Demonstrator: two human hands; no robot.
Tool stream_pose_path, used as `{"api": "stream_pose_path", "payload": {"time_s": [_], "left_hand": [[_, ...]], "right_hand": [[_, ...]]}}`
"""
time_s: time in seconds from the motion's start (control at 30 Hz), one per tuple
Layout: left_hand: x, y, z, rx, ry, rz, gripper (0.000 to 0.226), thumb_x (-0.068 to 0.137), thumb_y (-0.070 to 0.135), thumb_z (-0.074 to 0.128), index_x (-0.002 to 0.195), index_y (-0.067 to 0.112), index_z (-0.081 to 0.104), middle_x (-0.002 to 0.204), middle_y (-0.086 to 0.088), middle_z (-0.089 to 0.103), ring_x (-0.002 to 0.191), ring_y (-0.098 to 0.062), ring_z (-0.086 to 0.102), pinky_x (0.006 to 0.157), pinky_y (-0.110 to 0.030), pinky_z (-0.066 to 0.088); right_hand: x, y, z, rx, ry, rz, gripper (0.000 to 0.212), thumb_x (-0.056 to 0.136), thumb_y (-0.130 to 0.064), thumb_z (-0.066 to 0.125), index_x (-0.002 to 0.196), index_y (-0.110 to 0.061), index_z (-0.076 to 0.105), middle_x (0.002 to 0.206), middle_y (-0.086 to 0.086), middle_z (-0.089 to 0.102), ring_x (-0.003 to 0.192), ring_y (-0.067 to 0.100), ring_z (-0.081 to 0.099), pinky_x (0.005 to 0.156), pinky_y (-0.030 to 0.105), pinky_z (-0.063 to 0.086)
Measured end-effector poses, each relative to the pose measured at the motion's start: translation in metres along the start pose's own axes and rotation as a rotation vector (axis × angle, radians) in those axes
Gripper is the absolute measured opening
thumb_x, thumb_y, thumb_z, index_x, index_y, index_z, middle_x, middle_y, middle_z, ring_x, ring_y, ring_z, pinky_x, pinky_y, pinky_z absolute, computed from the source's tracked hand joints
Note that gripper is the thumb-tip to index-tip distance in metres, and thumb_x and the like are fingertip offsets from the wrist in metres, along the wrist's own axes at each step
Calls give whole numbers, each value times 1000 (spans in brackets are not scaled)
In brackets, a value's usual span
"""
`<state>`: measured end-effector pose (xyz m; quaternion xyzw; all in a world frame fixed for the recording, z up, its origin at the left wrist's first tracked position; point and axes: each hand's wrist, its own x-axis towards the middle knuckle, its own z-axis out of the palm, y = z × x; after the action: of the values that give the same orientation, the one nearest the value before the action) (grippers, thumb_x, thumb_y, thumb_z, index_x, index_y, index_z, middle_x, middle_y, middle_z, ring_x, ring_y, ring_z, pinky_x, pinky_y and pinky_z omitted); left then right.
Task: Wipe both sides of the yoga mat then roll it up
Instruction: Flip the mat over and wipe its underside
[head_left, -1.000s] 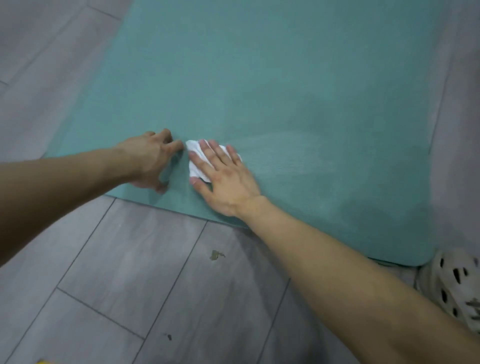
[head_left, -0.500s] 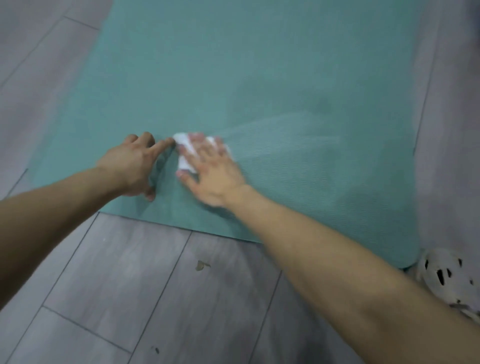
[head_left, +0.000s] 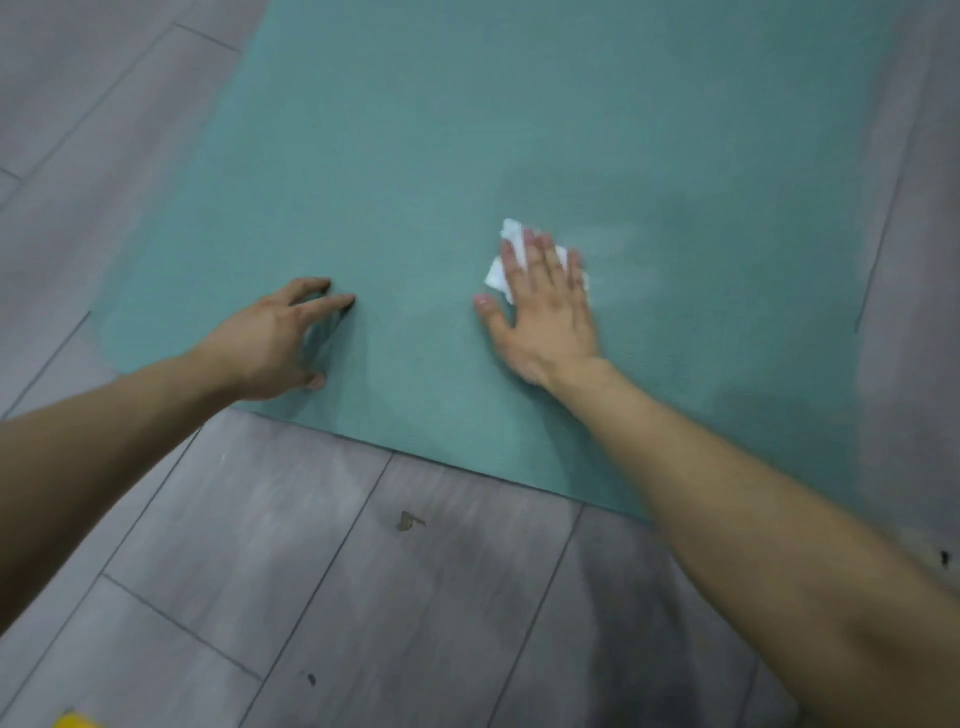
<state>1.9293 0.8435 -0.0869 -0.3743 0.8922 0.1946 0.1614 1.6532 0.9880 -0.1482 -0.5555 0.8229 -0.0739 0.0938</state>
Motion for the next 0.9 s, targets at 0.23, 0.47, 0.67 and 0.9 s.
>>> {"api": "stream_pose_path", "payload": {"time_s": [0.23,0.47,0.67,0.9], "left_hand": [[-5,-5,3,-22,21,37,109,75,26,94,164,33,31,173,-3,19,156,-26,30,123,-39,31],[-7,-14,-1,33,7,81,107,78,39,91,165,37,29,174,-2,18,158,-26,25,123,-47,34],[-7,-9,-2,81,19,75,103,78,44,88,163,38,31,173,-1,20,155,-29,31,120,-50,39],[-2,-10,-2,152,-13,117,105,76,52,86,163,35,29,170,-7,23,152,-34,35,119,-51,41]], "right_hand": [[-85,-87,31,20,-139,-576,71,107,-62,31,167,-25,24,176,2,13,163,20,5,131,47,8],[-96,63,-7,-9,3,337,77,105,-67,9,169,-25,5,177,5,-2,163,22,-5,132,50,1],[-105,-129,32,32,-34,119,81,105,-68,17,169,-21,9,176,10,-6,162,24,-14,130,53,-2],[-133,-125,40,8,-44,-58,73,108,-60,32,169,-25,13,177,3,3,163,19,-3,130,50,7]]}}
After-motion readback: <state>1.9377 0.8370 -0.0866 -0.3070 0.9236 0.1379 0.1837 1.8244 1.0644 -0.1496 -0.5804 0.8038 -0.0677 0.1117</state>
